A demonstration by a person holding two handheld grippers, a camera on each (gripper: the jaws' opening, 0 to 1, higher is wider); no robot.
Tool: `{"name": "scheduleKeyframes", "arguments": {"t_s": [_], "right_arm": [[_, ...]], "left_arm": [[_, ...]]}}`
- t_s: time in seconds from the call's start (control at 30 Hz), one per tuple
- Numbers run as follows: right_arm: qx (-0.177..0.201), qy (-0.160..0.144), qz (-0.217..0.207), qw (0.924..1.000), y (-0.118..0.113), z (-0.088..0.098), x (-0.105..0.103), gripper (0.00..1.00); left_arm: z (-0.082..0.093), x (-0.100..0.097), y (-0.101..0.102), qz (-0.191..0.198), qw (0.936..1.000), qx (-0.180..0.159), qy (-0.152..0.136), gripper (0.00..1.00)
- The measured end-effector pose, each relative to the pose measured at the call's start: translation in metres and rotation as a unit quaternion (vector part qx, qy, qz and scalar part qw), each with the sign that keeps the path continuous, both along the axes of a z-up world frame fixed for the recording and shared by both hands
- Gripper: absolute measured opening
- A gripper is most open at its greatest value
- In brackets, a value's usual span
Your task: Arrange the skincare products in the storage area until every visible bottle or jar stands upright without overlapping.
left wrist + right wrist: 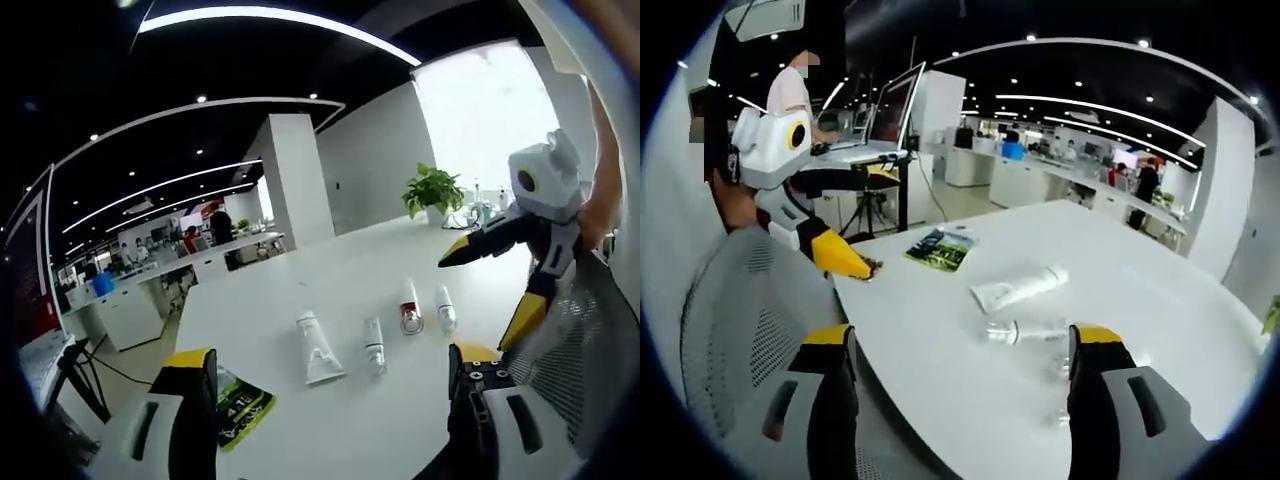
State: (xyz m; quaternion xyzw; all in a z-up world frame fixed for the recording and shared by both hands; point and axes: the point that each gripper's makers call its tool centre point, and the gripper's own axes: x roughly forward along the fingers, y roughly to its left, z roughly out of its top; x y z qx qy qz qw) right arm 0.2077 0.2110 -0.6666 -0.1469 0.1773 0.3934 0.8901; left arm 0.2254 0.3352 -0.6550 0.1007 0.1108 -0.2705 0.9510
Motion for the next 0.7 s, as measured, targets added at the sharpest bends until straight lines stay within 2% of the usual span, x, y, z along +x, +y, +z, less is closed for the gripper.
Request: {"name": "scheduleKeyframes", "arguments": {"t_s": [0.07,0.13,0.7], "right_arm": [[0.001,0.005,-0.003,1.0,-0.001,-0.001,0.0,0.82],[-0.002,0.011,-0.004,0.9999,-0.001,-0.004,0.001,0.82],[-0.016,0.002,0.002,0.9999,-0.001,-0.005,-0.002,0.81]], "left_arm": [[0.0,0.0,0.0,0.0,1.0,-0.001,0.0,0.99],[-0.004,0.0,0.0,0.0,0.9999,0.005,0.011,0.98],[-0.012,-0.002,-0.001,-0.004,0.9995,0.024,0.02,0.96]]}}
